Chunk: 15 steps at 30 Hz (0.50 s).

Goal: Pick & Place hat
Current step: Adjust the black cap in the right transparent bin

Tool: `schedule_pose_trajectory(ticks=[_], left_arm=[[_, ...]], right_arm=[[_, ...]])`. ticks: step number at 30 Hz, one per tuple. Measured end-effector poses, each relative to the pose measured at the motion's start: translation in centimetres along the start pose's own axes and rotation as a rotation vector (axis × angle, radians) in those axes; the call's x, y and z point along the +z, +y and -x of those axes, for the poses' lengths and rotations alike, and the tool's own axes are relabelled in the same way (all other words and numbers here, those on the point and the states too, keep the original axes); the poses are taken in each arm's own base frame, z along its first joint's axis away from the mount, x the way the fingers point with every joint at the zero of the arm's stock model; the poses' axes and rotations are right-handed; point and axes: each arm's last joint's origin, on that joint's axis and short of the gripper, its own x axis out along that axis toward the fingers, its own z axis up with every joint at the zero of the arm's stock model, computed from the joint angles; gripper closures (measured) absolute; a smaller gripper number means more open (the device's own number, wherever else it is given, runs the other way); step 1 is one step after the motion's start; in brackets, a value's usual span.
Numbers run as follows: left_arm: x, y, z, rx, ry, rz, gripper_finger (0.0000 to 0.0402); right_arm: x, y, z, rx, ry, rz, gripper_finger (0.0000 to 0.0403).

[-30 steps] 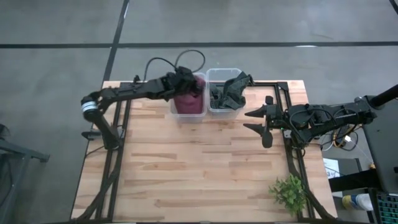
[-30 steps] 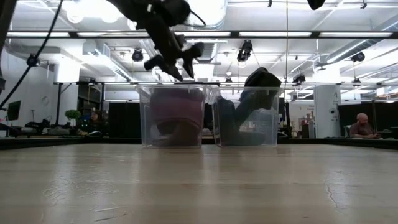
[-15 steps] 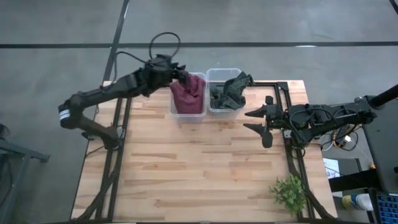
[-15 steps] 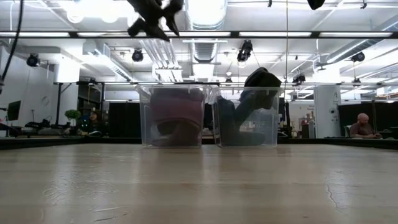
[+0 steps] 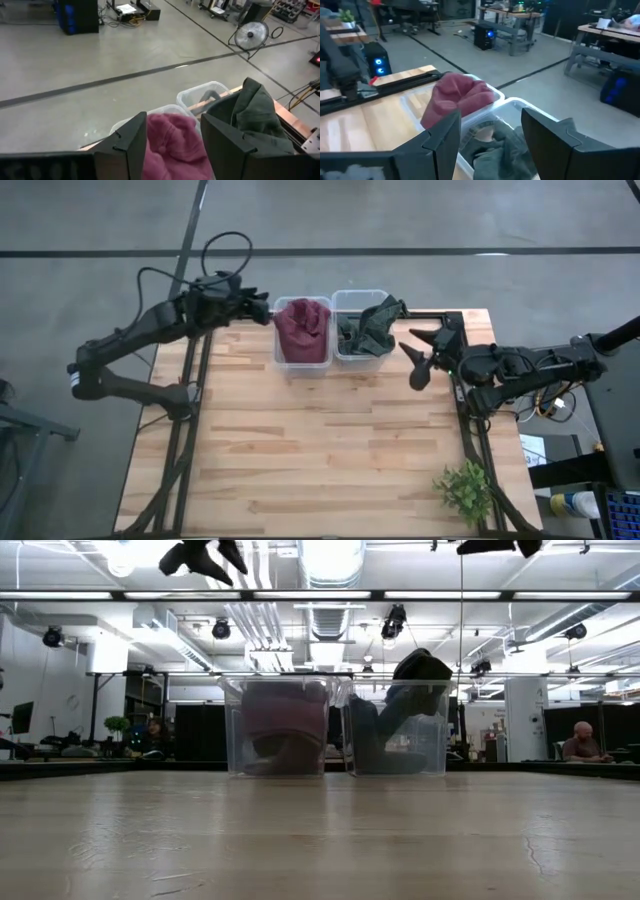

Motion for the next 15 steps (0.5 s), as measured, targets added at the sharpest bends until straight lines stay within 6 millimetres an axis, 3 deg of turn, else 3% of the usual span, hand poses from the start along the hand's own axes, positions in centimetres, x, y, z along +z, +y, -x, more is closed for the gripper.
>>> schedule_pose_trajectory(ticks=[9, 15], left_arm=[[-1.5, 3.0, 4.2, -0.056, -0.048, 0.014, 0.0223], [-3.7, 4.7, 5.7, -0.111, -0.092, 0.033, 0.0223]], right_arm=[[-0.3, -1.5, -1.5, -0.057, 0.064, -0.067, 0.0200], [-0.6, -2.4, -2.2, -0.111, 0.094, -0.139, 0.0200]])
